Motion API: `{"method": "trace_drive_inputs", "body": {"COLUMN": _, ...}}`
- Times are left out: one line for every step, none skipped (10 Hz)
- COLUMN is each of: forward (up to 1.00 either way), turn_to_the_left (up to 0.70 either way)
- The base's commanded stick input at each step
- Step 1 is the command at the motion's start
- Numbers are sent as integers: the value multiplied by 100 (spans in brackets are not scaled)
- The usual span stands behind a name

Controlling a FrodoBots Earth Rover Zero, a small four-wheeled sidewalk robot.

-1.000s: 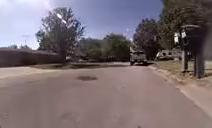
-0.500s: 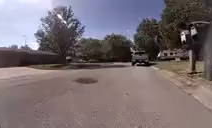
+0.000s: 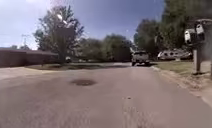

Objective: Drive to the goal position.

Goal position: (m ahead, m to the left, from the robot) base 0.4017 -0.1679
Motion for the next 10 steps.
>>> {"method": "trace_drive_inputs", "body": {"forward": 70, "turn_to_the_left": -20}}
{"method": "trace_drive_inputs", "body": {"forward": 70, "turn_to_the_left": -16}}
{"method": "trace_drive_inputs", "body": {"forward": 70, "turn_to_the_left": -12}}
{"method": "trace_drive_inputs", "body": {"forward": 70, "turn_to_the_left": -8}}
{"method": "trace_drive_inputs", "body": {"forward": 70, "turn_to_the_left": -4}}
{"method": "trace_drive_inputs", "body": {"forward": 70, "turn_to_the_left": 0}}
{"method": "trace_drive_inputs", "body": {"forward": 70, "turn_to_the_left": 0}}
{"method": "trace_drive_inputs", "body": {"forward": 68, "turn_to_the_left": 0}}
{"method": "trace_drive_inputs", "body": {"forward": 61, "turn_to_the_left": 0}}
{"method": "trace_drive_inputs", "body": {"forward": 53, "turn_to_the_left": 0}}
